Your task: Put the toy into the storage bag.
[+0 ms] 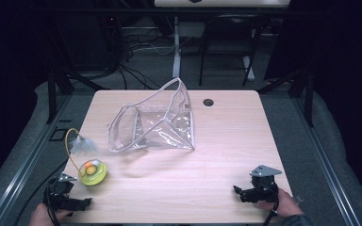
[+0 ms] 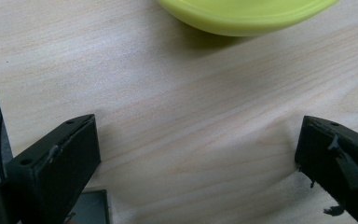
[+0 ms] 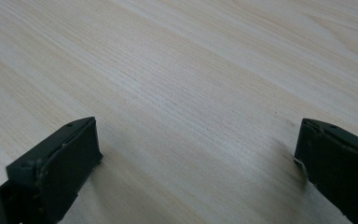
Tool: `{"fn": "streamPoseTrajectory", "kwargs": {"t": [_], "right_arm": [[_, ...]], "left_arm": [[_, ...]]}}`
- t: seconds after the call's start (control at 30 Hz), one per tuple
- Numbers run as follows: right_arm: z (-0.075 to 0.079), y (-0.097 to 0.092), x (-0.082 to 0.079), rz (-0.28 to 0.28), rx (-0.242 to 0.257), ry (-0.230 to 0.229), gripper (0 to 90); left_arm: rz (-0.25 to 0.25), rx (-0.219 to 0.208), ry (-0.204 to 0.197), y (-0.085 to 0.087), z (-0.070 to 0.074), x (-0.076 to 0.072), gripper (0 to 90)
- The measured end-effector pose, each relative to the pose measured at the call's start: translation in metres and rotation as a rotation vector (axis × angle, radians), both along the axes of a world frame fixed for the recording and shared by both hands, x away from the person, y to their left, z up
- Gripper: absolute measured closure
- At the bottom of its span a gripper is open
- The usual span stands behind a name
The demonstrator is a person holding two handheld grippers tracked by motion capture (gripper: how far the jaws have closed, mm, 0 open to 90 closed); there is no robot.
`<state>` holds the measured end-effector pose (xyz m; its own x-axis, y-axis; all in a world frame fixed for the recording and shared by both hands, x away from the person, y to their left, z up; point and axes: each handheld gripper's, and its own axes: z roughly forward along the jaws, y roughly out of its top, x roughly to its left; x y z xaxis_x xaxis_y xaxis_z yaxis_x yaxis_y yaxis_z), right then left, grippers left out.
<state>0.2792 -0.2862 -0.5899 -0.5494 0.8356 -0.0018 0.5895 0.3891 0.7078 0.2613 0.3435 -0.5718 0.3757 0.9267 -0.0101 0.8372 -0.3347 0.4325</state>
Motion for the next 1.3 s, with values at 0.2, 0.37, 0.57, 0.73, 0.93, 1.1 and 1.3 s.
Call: {"fn": "streamPoseTrajectory", "kwargs": {"t": [0.2, 0.37, 0.57, 0.73, 0.93, 1.1, 1.3], "right_arm": [[0.000, 0.000, 0.000, 0.000, 0.000, 0.000, 0.0], [0.000, 0.000, 0.000, 0.000, 0.000, 0.000, 0.0], [0.000, 0.000, 0.000, 0.000, 0.005, 0.000, 0.0], [0.000, 0.000, 0.000, 0.000, 0.005, -0.001, 0.0], [0.000, 0.000, 0.000, 0.000, 0.005, 0.000, 0.0], [0.000, 0.000, 0.000, 0.000, 0.005, -0.001, 0.0], [0.000, 0.000, 0.000, 0.000, 0.005, -0.001, 0.0]], "left_arm": [[0.000, 0.000, 0.000, 0.000, 0.000, 0.000, 0.0], [-0.003, 0.001, 0.002, 0.000, 0.000, 0.000, 0.0], [-0.029, 0.008, 0.022, -0.002, 0.001, 0.002, 0.0], [-0.037, 0.009, 0.018, -0.006, 0.005, 0.005, 0.0], [-0.001, -0.019, -0.040, -0.001, 0.014, 0.004, 0.0], [0.004, -0.042, -0.093, -0.001, 0.021, 0.003, 0.0], [-0.003, -0.049, -0.157, -0.002, 0.030, 0.001, 0.0]]}}
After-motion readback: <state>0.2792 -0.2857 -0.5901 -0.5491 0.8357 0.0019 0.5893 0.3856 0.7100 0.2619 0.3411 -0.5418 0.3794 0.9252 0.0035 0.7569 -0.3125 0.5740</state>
